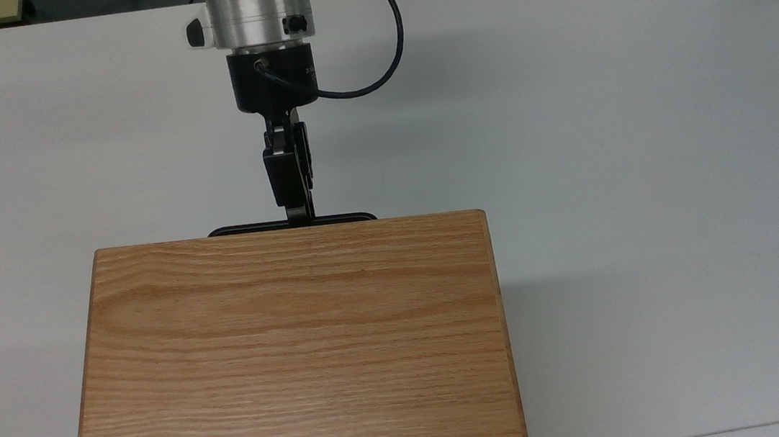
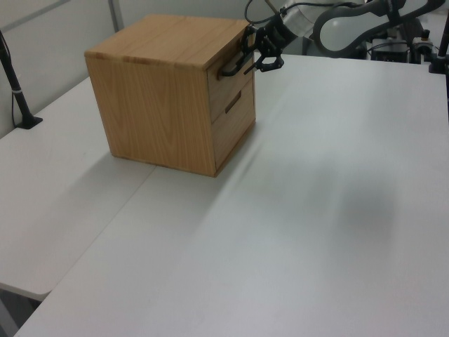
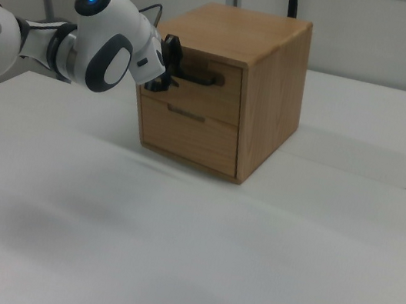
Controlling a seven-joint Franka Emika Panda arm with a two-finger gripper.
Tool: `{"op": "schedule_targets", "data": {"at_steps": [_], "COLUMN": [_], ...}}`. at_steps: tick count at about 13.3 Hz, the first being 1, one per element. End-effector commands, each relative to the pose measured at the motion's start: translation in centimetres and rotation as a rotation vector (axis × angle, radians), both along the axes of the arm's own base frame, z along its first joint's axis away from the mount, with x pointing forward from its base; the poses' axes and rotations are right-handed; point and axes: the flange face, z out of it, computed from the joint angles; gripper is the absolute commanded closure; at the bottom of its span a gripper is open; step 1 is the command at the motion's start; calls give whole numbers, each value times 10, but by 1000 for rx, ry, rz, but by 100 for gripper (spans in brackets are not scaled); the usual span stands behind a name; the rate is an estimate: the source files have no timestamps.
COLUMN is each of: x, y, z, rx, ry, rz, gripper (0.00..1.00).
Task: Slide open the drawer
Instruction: 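Close the gripper around the black drawer handle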
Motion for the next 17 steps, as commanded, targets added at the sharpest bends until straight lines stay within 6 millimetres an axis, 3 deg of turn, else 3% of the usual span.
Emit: {"op": "schedule_targets", "data": {"at_steps": [1,7,10,12,14,17], "x": [5,0,-10,-12,-26,-66], "y": [-3,-6,-4,-4,-4,-4], "z": [3,10,10,8,12,12], "rx": [7,5,-35,-38,-39,-42], "ry": [-16,-22,-7,-3,2,28], "rz": [-7,-9,31,34,34,38], "gripper": [77,77,97,98,98,98]}}
